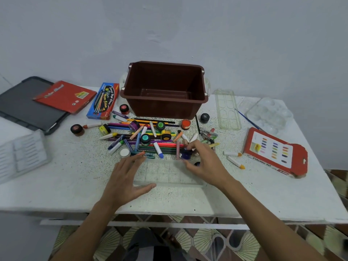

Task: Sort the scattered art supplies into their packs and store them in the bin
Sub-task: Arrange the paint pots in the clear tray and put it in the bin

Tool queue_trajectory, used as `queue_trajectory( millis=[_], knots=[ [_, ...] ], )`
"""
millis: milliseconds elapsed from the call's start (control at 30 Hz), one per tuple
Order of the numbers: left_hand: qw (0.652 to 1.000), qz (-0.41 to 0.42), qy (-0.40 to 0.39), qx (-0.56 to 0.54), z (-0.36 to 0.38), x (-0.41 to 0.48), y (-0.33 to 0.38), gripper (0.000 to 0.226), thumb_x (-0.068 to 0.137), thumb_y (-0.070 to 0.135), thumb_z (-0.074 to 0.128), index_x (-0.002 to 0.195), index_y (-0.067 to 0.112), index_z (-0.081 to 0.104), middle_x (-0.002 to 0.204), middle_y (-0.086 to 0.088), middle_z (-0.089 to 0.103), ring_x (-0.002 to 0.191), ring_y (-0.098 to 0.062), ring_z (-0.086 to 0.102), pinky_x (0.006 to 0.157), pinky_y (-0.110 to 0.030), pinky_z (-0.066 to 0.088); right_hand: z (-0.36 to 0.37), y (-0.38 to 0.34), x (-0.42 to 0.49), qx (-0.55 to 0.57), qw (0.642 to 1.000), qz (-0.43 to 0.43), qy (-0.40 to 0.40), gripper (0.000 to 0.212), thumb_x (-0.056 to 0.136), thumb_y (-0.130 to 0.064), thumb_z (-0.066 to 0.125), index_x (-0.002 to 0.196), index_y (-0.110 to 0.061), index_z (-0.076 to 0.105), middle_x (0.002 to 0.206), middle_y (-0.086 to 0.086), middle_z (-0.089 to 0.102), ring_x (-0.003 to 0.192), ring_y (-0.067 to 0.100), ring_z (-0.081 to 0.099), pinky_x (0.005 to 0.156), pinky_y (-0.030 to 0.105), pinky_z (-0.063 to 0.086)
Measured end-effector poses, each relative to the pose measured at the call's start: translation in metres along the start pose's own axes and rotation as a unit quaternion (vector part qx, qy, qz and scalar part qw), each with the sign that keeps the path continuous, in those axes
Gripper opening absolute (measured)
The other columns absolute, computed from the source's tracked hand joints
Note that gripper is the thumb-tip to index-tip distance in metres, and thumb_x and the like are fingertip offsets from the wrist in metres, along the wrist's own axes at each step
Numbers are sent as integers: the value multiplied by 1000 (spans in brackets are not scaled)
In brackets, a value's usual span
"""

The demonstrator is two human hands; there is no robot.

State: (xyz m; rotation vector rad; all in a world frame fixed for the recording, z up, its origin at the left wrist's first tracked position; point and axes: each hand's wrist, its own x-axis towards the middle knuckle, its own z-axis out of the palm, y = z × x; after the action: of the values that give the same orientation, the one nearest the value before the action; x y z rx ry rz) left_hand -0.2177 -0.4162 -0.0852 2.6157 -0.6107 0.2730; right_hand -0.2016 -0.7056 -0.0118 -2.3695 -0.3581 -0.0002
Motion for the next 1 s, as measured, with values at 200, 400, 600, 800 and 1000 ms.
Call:
queue_trajectory(
  millis=[200, 400, 600, 800, 1000],
  knots=[
    [1000, 5, 6, -1, 0, 0, 1, 85, 75, 75, 61, 136, 15, 53, 145, 1, 47, 127, -19, 46, 103, -37, 36, -16, 2, -33, 88, 995, 37, 16, 28, 84, -13, 75, 99, -25, 54, 104, -8, 59, 87, 7, 59, 79, 20, 51],
    [1000, 11, 2, 5, 1, 0, -1, 86, 76, 74, 61, 136, 14, 54, 145, 0, 47, 127, -21, 47, 104, -35, 36, -12, 9, -65, 69, 997, 37, 1, 30, 85, -11, 71, 105, -25, 54, 107, -11, 60, 96, 3, 58, 85, 12, 45],
    [1000, 11, 6, 10, 3, -1, -1, 86, 76, 74, 61, 136, 13, 53, 145, -1, 47, 126, -22, 48, 104, -37, 38, -2, 16, -80, 2, 1000, 8, 17, 24, 85, -14, 66, 101, -24, 53, 103, -9, 54, 92, 12, 55, 79, 32, 49],
    [1000, 9, 2, 14, 3, -1, -1, 87, 77, 75, 59, 137, 13, 52, 146, -1, 47, 127, -22, 47, 104, -38, 38, 14, 17, -83, -124, 989, -22, 73, 28, 81, -13, 76, 101, -18, 57, 104, -3, 56, 87, 17, 52, 69, 25, 45],
    [1000, 8, 1, 16, 2, -1, 0, 87, 77, 75, 58, 137, 13, 52, 146, -2, 47, 126, -22, 47, 103, -37, 38, 22, 22, -83, -134, 986, -14, 94, 27, 81, -12, 76, 103, -16, 60, 108, -1, 59, 88, 20, 55, 71, 29, 48]
  ],
)
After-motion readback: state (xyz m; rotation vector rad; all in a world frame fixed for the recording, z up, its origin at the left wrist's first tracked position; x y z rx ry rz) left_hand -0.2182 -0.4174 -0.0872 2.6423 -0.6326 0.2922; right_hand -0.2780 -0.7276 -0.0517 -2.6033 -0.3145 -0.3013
